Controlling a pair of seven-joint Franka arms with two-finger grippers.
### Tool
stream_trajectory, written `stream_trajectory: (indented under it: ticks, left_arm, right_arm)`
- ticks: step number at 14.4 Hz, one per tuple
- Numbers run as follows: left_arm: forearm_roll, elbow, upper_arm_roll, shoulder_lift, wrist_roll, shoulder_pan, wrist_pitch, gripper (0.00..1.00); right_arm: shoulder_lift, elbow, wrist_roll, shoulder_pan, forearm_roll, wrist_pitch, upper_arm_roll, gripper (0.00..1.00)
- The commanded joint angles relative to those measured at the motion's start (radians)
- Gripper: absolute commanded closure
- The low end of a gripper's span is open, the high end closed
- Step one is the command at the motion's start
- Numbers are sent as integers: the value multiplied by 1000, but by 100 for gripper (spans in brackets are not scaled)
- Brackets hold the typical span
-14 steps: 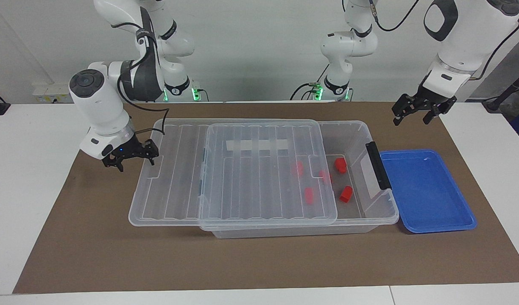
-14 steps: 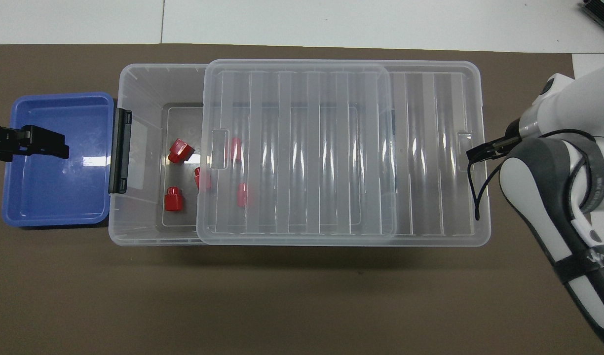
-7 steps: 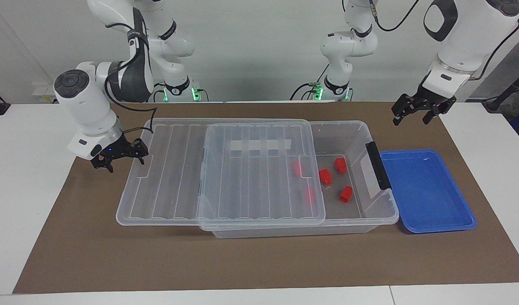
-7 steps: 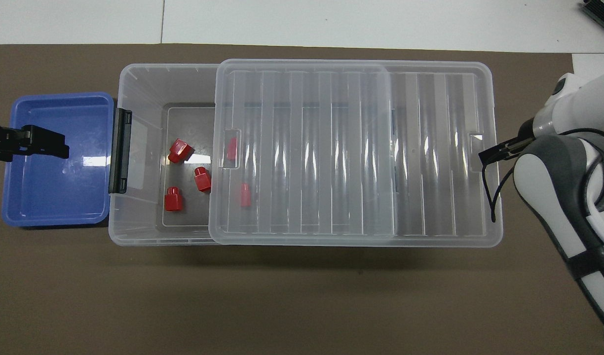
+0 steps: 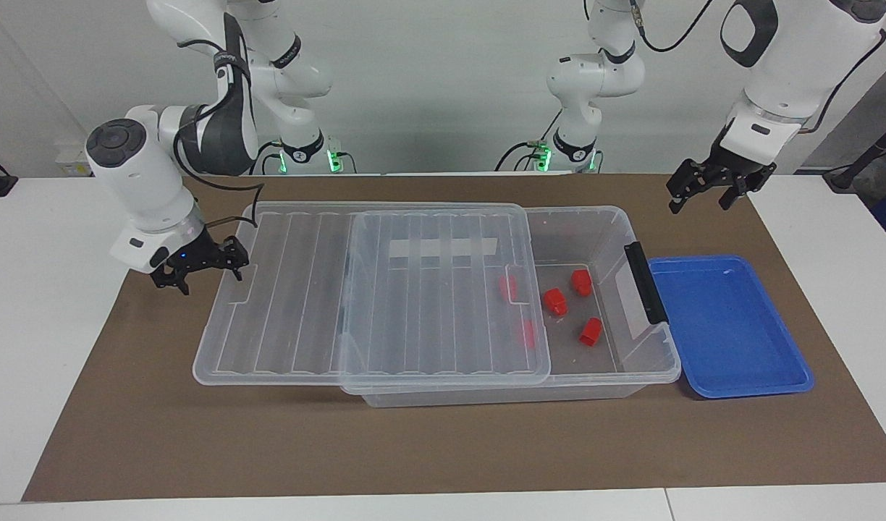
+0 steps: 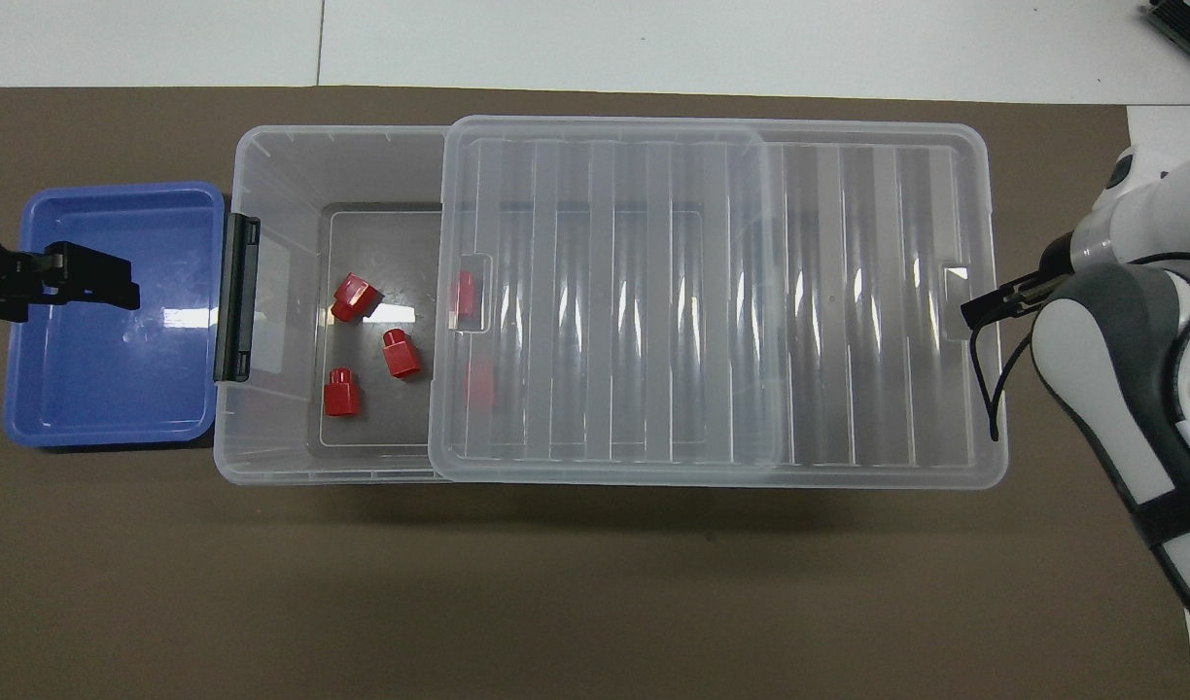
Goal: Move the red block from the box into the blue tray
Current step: 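Reach the left gripper into the open box toward a red block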
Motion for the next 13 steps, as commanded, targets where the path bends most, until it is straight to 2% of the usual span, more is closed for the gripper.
stream_trajectory:
  ticks: [1,3,5,8,10,13]
  left_arm:
    - [-11,-61,-1,-31,-189,-35,80,0]
    - [-11,-83,1,-28,-289,-89,135,0]
    - [-9,-83,1,0,-328,-121,151,0]
    - [93,-75,1,104,-467,-214,209,0]
    - [105,-83,1,167,-535,-227,287,0]
    - [117,-89,2,237,-543,-242,362,0]
  right_arm:
    - [-24,-18,-14,-17,-19,-3,11,0]
    - [-47,-15,7,-10,-16,-6,11,0]
    - [-79,-17,111,4,-13,-13,12,0]
    - [-133,-15,297,53,-3,-59,12,0]
    - [-159,-3,398,76,1,-78,14,0]
    - [-150,106,516,109,1,-174,14,0]
